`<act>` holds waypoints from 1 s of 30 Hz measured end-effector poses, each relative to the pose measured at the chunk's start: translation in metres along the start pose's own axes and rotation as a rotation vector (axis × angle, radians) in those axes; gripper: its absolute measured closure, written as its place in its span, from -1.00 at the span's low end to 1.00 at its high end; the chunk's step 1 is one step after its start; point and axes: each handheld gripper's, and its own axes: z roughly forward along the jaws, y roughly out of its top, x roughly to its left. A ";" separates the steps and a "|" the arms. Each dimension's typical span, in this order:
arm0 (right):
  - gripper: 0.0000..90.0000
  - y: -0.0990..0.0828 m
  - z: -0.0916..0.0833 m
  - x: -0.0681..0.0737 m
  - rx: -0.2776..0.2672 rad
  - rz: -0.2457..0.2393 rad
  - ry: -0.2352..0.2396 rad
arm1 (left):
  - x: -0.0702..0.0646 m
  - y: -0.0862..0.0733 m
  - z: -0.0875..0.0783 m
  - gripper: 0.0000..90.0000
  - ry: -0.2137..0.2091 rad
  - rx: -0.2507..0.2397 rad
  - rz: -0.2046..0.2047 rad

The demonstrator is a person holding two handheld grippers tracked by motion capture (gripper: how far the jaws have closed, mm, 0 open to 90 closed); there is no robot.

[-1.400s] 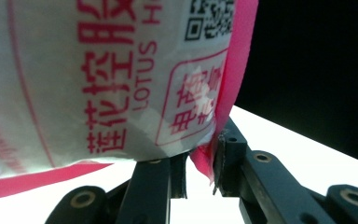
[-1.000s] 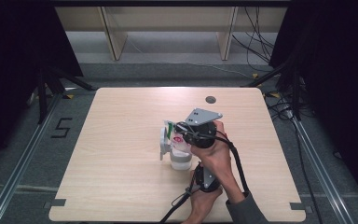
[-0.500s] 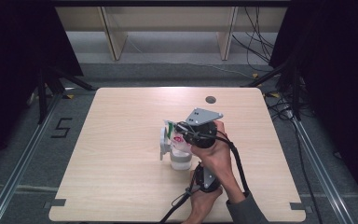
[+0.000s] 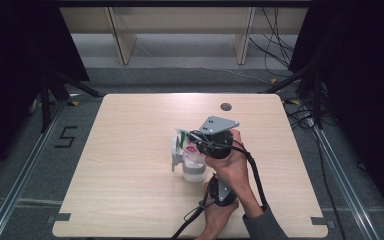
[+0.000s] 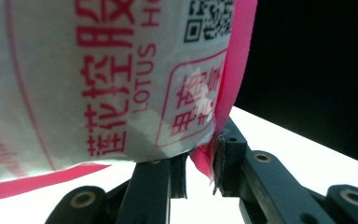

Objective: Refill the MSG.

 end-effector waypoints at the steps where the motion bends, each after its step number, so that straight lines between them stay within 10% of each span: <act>1: 0.95 0.000 0.000 0.000 0.005 -0.003 0.005 | 0.000 0.000 0.000 0.71 0.000 0.002 -0.004; 30: 0.95 0.000 0.001 0.001 0.009 -0.004 0.022 | 0.001 0.000 0.000 0.71 -0.001 -0.001 0.000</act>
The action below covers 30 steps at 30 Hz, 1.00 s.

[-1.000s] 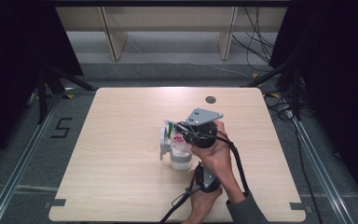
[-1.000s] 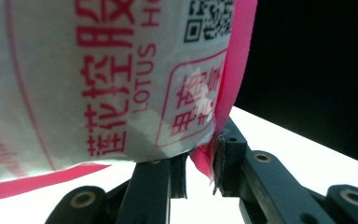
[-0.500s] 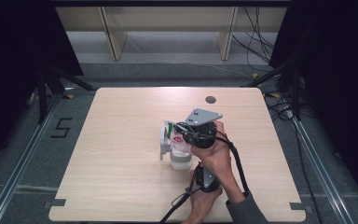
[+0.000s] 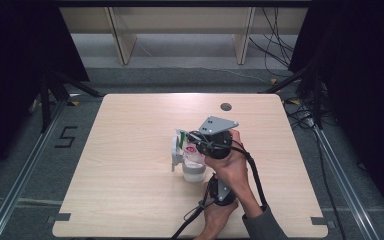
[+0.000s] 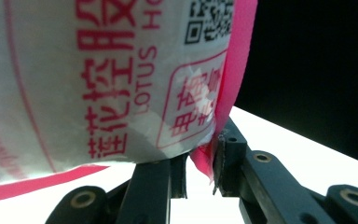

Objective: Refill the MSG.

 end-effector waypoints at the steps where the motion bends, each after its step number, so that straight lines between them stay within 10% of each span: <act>1: 0.95 0.000 0.000 0.000 -0.011 -0.013 -0.014 | 0.000 0.000 0.000 0.71 -0.002 -0.003 0.002; 30: 0.95 0.002 0.000 0.005 0.011 -0.016 -0.017 | 0.002 0.002 -0.001 0.71 0.026 -0.011 0.041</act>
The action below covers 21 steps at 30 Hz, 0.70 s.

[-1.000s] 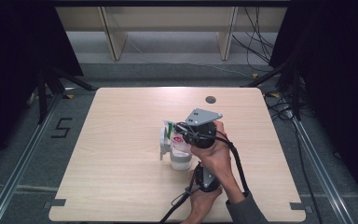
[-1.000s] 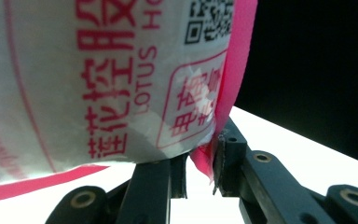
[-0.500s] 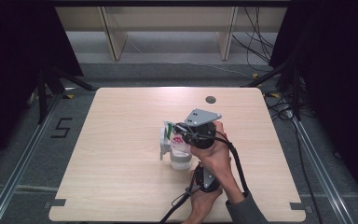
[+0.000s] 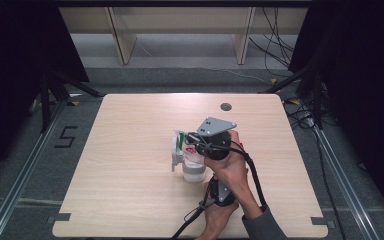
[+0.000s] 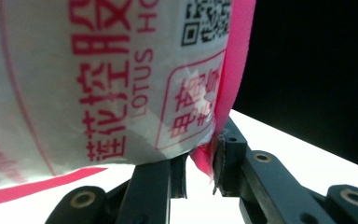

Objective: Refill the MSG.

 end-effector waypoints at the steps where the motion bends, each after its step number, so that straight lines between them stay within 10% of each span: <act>1: 0.95 0.000 0.001 -0.001 -0.006 -0.022 -0.005 | 0.000 0.000 0.000 0.71 0.000 0.000 0.000; 21: 0.95 -0.001 0.000 -0.002 -0.015 -0.004 -0.006 | -0.002 -0.001 0.001 0.71 -0.020 0.006 -0.035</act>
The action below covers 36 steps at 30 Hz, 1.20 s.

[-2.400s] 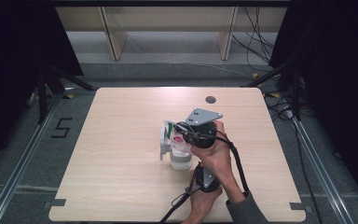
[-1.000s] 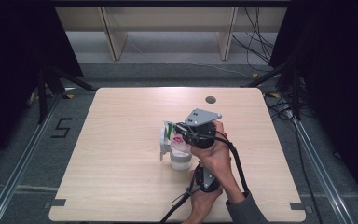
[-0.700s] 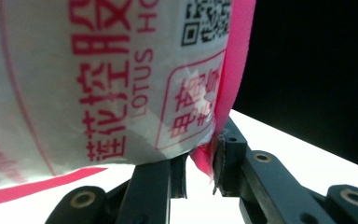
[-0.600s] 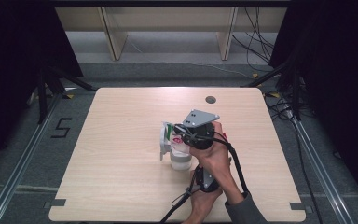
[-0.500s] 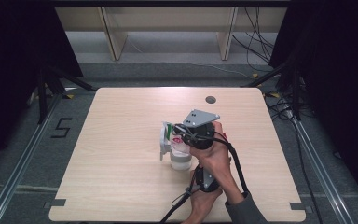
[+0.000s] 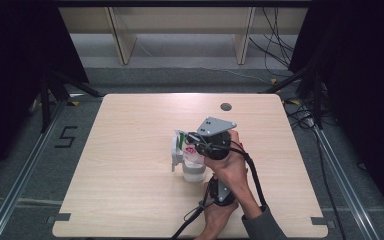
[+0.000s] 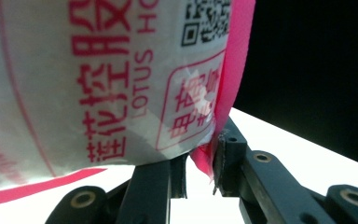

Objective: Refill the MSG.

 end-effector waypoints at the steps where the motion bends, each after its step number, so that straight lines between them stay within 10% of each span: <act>1: 0.95 0.000 0.000 -0.001 0.000 -0.010 -0.003 | 0.002 0.001 -0.001 0.71 0.025 0.000 0.044; 36: 0.95 0.000 0.002 0.000 -0.002 -0.022 0.005 | 0.002 0.000 0.000 0.71 0.027 -0.007 0.038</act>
